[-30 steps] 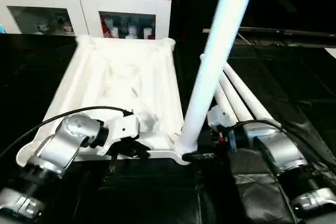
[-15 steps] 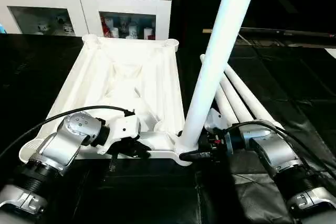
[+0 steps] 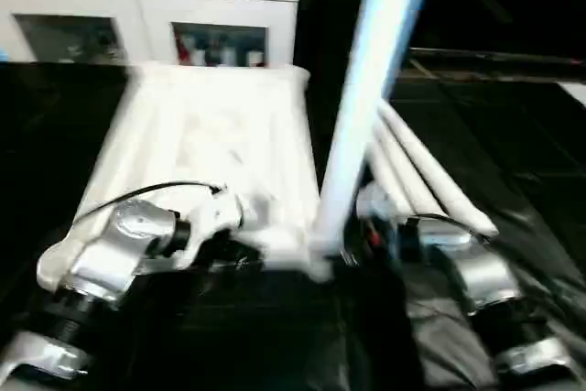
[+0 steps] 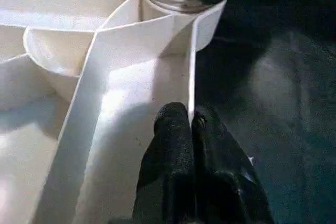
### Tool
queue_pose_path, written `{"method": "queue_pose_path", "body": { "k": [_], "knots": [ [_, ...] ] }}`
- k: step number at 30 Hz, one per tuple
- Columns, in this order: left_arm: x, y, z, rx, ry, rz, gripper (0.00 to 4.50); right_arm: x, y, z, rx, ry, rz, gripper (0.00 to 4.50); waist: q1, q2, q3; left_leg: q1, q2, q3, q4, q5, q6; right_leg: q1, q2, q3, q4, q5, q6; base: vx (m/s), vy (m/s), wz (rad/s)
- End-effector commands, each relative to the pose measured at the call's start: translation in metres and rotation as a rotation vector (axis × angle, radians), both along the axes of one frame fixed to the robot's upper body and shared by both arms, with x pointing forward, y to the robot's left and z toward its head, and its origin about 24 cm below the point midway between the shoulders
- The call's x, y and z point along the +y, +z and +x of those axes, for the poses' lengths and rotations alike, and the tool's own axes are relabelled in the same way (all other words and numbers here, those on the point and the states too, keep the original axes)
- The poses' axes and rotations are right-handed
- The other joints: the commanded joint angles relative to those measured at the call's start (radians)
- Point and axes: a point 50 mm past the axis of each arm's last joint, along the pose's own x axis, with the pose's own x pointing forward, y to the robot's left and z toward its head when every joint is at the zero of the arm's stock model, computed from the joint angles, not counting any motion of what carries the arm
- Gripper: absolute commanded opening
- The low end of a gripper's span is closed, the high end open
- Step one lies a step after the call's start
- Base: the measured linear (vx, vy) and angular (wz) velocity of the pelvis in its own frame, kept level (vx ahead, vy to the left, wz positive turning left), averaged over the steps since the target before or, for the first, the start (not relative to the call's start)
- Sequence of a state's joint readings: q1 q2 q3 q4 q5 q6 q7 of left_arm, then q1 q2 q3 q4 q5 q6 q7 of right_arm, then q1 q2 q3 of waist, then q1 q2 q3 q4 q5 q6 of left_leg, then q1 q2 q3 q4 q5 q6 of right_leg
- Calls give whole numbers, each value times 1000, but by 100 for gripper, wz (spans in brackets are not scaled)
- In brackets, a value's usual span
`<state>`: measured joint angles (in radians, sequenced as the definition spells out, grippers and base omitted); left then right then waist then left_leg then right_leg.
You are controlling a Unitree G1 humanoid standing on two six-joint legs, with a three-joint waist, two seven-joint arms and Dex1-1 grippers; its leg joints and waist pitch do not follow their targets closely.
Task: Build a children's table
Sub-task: Rotate leg to tighten
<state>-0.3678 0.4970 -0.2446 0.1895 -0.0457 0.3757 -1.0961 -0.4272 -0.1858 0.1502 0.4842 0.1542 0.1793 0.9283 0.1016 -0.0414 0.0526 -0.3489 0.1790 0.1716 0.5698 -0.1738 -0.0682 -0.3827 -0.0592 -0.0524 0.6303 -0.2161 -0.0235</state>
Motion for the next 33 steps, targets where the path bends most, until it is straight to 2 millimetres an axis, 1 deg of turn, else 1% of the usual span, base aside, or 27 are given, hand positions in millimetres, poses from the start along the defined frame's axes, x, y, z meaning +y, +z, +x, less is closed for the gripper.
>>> {"method": "queue_pose_path", "body": {
  "k": [1, 2, 3, 4, 5, 6, 7, 8, 9, 11, 13, 14, 15, 17, 19, 20, 21, 22, 24, 25, 27, 30, 33],
  "knots": [
    [-20, 1, -2, -29, 36, -76, 0, 34, 2, -2, 18, 13, 63, 275, -1, 10, -49, 1, 53, -24, -72, -282, -23, 36, -92, 53, -96, -323, -169, 0, 0, 0],
    [-25, 1, -6, -40, 80, -92, 0, 45, 3, -1, 30, -24, 82, 275, -8, 12, -52, 0, 50, -24, -71, -271, -21, 38, -90, 52, -96, -329, -160, 0, 0, 0],
    [-31, 3, -11, -46, 126, -106, 0, 59, 4, 0, 33, -45, 82, 275, -11, 7, -54, 0, 53, -23, -71, -256, -21, 38, -88, 52, -93, -306, -164, 0, 0, 0],
    [-35, 4, -14, -47, 146, -110, 0, 65, 5, 0, 32, -49, 79, 275, -21, 8, -51, -14, 52, -26, -74, -218, -17, 46, -85, 49, -87, -258, -170, 0, 0, 0],
    [-38, 5, -17, -43, 160, -119, 0, 69, 5, 0, 30, -63, 68, 275, -23, 9, -54, -5, 49, -21, -69, -207, -8, 39, -83, 51, -90, -238, -172, 0, 0, 0],
    [-43, 6, -19, -41, 163, -124, 0, 72, 4, 0, 27, -64, 60, 275, -25, 11, -56, -2, 50, -19, -65, -201, -5, 38, -84, 52, -86, -216, -180, 0, 0, 0],
    [-46, 7, -20, -39, 161, -128, 0, 73, 3, 0, 17, -57, 45, 275, -28, 6, -55, -6, 48, -18, -64, -184, 10, 40, -82, 51, -85, -193, -190, 0, 0, 0],
    [-48, 7, -21, -38, 160, -130, 0, 72, 2, -1, 8, -54, 33, 331, -28, 1, -56, -5, 47, -14, -62, -169, 22, 39, -81, 52, -87, -172, -192, 0, 0, 0],
    [-49, 7, -21, -38, 162, -130, 0, 72, 2, -1, 3, -53, 26, 345, -25, 4, -56, -6, 47, -14, -61, -149, 32, 41, -80, 52, -84, -146, -193, 0, 0, 0],
    [-49, 7, -21, -42, 162, -125, 0, 71, 2, -1, 1, -55, 28, 348, -24, 4, -56, -5, 46, -14, -61, -141, 40, 41, -79, 51, -84, -126, -194, 0, 0, 0],
    [-47, 7, -19, -50, 166, -108, 0, 69, 2, 0, 0, -59, 29, 367, -23, 6, -55, -3, 47, -14, -61, -140, 46, 40, -78, 50, -82, -104, -197, 0, 0, 0],
    [-44, 7, -17, -56, 173, -93, 0, 66, 3, 1, -8, -60, 26, 388, -22, 6, -55, -2, 47, -14, -62, -145, 45, 41, -79, 50, -82, -109, -197, 0, 0, 0],
    [-42, 7, -17, -57, 177, -87, 0, 65, 3, 1, -12, -61, 25, 388, -22, 6, -54, -3, 47, -14, -62, -150, 45, 41, -79, 51, -83, -115, -196, 0, 0, 0],
    [-35, 8, -15, -58, 185, -62, 0, 58, 4, 2, -34, -39, 12, 401, -21, 14, -54, -1, 48, -15, -63, -174, 35, 41, -81, 51, -86, -149, -189, 0, 0, 0],
    [-32, 8, -15, -58, 182, -53, 0, 55, 4, 2, -42, -30, 8, 428, -20, 11, -54, -1, 48, -15, -63, -175, 33, 42, -80, 51, -86, -142, -189, 0, 0, 0],
    [-29, 8, -14, -63, 171, -37, 0, 49, 4, 2, -54, -18, -1, 436, -18, 12, -55, -1, 48, -15, -62, -170, 33, 41, -80, 51, -84, -129, -190, 0, 0, 0],
    [-26, 8, -13, -59, 162, -34, 0, 39, 4, 3, -64, -5, -18, 440, -16, 10, -56, -1, 47, -15, -61, -166, 39, 43, -79, 51, -83, -115, -193, 0, 0, 0],
    [-25, 9, -13, -59, 161, -34, 0, 38, 4, 3, -66, -3, -21, 445, -16, 10, -56, -1, 47, -14, -60, -161, 42, 43, -79, 51, -82, -106, -194, 0, 0, 0],
    [-18, 10, -11, -63, 104, -23, 0, 19, 9, 4, -84, 59, -28, 445, -11, 11, -57, 1, 47, -13, -58, -151, 49, 43, -79, 52, -79, -77, -201, 0, 0, 0],
    [-16, 11, -11, -62, 86, -23, 0, 16, 11, 3, -90, 86, -31, 445, -7, 14, -56, 0, 46, -15, -58, -150, 51, 44, -78, 50, -81, -78, -201, 0, 0, 0],
    [-14, 12, -12, -51, 36, -31, 0, 6, 13, 0, -95, 157, -45, 445, -5, 12, -57, 0, 47, -15, -57, -156, 59, 45, -79, 49, -79, -65, -208, 0, 0, 0],
    [-11, 15, -13, -39, -48, -23, 0, -6, 17, 1, -76, 212, -50, 445, -1, 12, -57, 0, 47, -14, -56, -163, 63, 46, -80, 49, -79, -74, -217, 0, 0, 0],
    [-6, 14, -17, -19, -156, 14, 0, -19, 22, 2, -66, 279, -89, 445, 4, 11, -56, 2, 51, -15, -58, -176, 61, 43, -81, 46, -81, -102, -220, 0, 0, 0]
  ]
}}
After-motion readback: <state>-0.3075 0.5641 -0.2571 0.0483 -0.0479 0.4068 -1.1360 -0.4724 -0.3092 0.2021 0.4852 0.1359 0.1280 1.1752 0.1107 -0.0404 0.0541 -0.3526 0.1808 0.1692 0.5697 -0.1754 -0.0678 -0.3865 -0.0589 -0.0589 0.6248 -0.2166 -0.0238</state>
